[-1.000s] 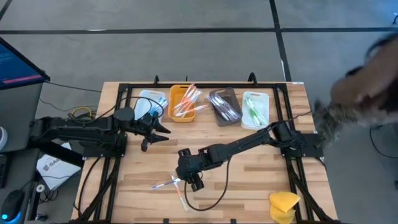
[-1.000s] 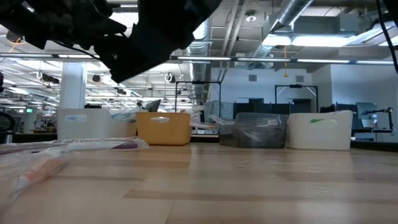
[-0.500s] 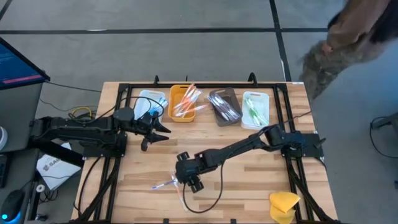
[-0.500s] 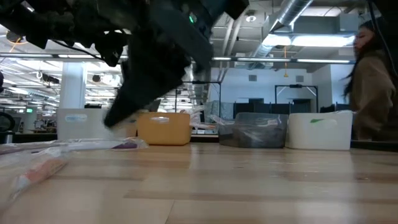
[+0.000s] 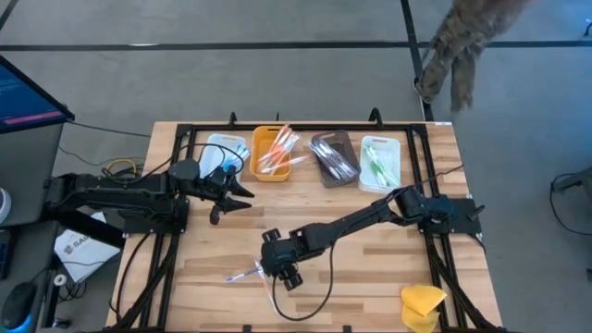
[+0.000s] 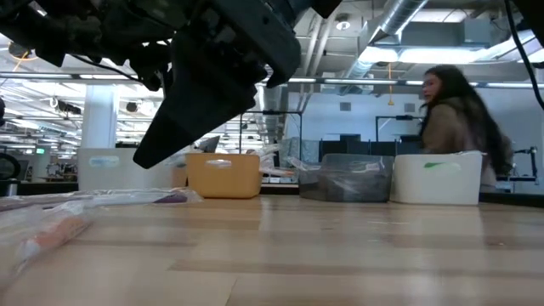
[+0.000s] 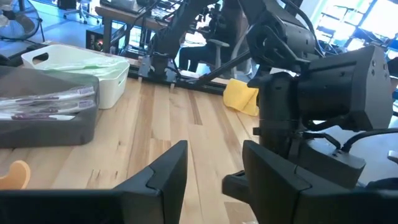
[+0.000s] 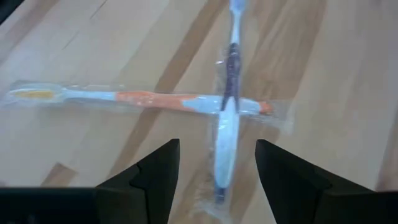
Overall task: Pick & Place Toothbrushes
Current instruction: Put the violet toothbrush into the gray bin
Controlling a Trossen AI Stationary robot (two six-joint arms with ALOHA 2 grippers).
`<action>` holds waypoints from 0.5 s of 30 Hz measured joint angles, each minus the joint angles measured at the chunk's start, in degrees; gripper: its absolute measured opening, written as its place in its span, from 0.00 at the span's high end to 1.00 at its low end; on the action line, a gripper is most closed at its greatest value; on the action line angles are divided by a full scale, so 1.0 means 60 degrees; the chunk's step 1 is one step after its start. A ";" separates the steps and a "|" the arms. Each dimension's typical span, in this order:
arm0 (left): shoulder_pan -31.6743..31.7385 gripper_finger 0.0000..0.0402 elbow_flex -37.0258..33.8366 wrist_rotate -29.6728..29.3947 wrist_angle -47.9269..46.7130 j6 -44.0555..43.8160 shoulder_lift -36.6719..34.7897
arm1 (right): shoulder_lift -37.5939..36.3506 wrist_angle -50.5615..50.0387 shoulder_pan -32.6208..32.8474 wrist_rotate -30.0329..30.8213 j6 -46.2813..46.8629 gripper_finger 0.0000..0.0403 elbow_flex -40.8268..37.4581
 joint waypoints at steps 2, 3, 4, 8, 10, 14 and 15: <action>0.0000 0.63 0.0000 0.0000 0.0004 0.0003 0.0000 | 0.0000 -0.0029 0.0051 -0.0004 -0.0005 0.49 0.0000; 0.0000 0.63 0.0000 0.0000 0.0004 0.0003 0.0000 | 0.0000 -0.0030 0.0053 -0.0002 -0.0023 0.49 0.0000; 0.0000 0.63 0.0000 0.0000 0.0004 0.0001 0.0000 | 0.0000 -0.0025 0.0050 0.0000 -0.0040 0.49 0.0000; 0.0000 0.63 0.0000 0.0000 0.0006 -0.0034 0.0000 | 0.0000 0.0084 -0.0022 -0.0002 -0.0038 0.49 -0.0089; 0.0000 0.63 0.0000 -0.0002 0.0004 -0.0070 0.0000 | 0.0000 0.0153 -0.0056 0.0000 -0.0029 0.49 -0.0197; 0.0000 0.63 0.0000 -0.0004 0.0004 -0.0088 0.0000 | 0.0000 0.0472 -0.0136 -0.0238 -0.0024 0.49 -0.0277; 0.0000 0.63 0.0000 -0.0004 0.0004 -0.0092 0.0000 | 0.0000 0.0459 -0.0136 -0.0241 -0.0022 0.49 -0.0277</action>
